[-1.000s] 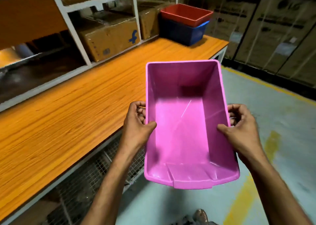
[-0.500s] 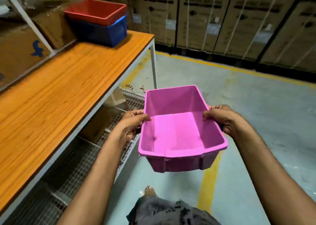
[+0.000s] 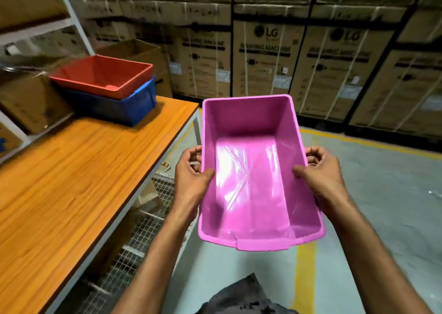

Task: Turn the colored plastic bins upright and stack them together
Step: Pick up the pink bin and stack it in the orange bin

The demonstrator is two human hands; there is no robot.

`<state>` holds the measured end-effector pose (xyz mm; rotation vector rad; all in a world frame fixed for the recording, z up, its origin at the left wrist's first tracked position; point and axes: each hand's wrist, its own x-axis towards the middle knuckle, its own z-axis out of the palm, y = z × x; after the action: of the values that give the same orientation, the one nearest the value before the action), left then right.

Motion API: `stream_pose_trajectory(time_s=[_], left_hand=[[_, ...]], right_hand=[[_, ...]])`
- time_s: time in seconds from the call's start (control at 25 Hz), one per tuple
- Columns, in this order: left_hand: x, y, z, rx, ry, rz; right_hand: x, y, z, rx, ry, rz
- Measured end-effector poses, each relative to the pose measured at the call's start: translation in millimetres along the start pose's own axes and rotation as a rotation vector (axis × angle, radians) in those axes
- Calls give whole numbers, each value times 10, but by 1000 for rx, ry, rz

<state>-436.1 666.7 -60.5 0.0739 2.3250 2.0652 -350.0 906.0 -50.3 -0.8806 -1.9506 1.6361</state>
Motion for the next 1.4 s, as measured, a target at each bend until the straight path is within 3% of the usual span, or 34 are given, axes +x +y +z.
stream_pose_trajectory(time_s=[0.12, 0.28, 0.72, 1.08, 1.4], left_hand=[[361, 176, 114, 32, 113, 189], [851, 265, 376, 13, 199, 223], [2284, 701, 1111, 57, 611, 304], [2796, 1078, 699, 190, 928, 462], [3358, 1213, -183, 237, 1117, 528]], right_hand=[[363, -207, 200, -7, 41, -178], [947, -409, 452, -26, 11, -321], [3136, -1223, 1167, 68, -370, -511], [3623, -1717, 2348, 203, -514, -674], [3568, -2217, 3610, 308, -613, -790]])
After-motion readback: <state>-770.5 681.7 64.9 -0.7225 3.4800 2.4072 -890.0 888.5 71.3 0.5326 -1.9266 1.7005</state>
